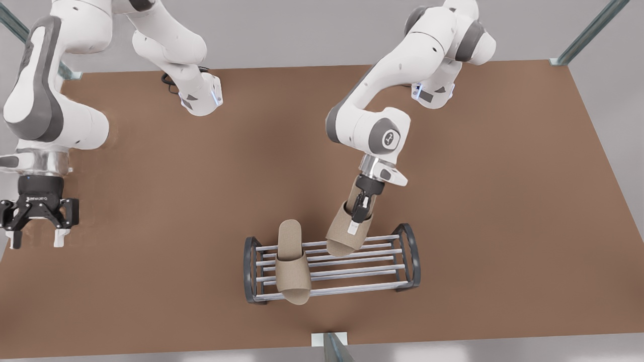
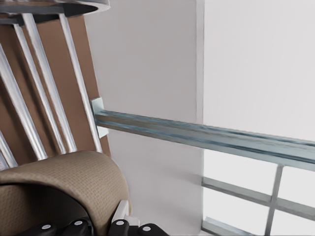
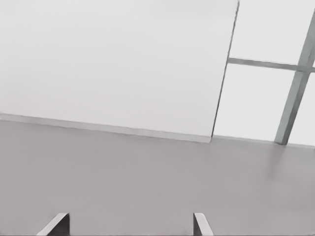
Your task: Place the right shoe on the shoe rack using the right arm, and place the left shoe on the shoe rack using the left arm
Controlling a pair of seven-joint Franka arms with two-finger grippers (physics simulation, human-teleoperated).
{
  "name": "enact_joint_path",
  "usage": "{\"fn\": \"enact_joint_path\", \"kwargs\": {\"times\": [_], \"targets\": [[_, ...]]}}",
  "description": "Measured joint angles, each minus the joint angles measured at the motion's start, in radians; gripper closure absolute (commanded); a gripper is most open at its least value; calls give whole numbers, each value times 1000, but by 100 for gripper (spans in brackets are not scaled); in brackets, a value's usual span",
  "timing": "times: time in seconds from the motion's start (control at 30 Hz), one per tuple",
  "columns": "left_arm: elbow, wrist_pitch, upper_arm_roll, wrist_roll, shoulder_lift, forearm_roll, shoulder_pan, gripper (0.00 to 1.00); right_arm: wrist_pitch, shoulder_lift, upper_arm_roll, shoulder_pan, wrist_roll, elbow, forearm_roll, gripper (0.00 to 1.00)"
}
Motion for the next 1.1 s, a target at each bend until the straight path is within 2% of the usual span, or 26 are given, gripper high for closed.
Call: {"fn": "enact_joint_path", "kwargs": {"times": [0.03,0.07,0.1,0.13,0.17,0.23,0.3,0.4,0.47,0.5,0.53,0.57,0.67,0.77,1.03,1.1], "targets": [[23,-3,1,-6,23,1,-3,79,-195,-2,-19,-29,87,67,-327,2],[43,-7,6,-11,45,2,-2,79,-371,-3,-85,40,183,70,-571,3],[58,-14,18,-16,66,2,1,79,-522,3,-165,148,273,60,-754,3],[68,-22,28,-21,82,3,4,79,-650,15,-208,225,359,57,-889,3],[74,-30,33,-26,93,3,13,79,-757,39,-225,268,440,69,-985,3],[78,-45,36,-34,102,3,34,79,-924,98,-202,257,590,109,-1113,2],[79,-57,38,-42,109,3,38,79,-1073,243,-174,224,725,306,-1198,3],[81,-82,39,-52,125,4,39,79,-1224,304,-150,203,901,387,-1270,0],[86,-104,41,-58,135,4,41,79,-1285,310,-148,191,1007,395,-1291,0],[86,-114,41,-60,137,4,42,70,-1311,303,-142,189,1070,389,-1299,0],[86,-122,42,-64,138,5,42,29,-1328,289,-139,188,1130,361,-1304,0],[86,-130,42,-67,138,7,42,4,-1340,278,-139,187,1187,337,-1309,0],[87,-151,42,-81,137,11,41,4,-1389,266,-142,174,1414,305,-1292,0],[87,-159,42,-90,136,10,45,4,-1359,202,-170,156,1611,184,-1280,0],[85,-160,40,-99,133,6,58,4,-1269,146,-166,161,1673,153,-1304,0],[54,-159,39,-101,103,3,60,1,-1259,144,-164,151,1684,155,-1307,0]]}}
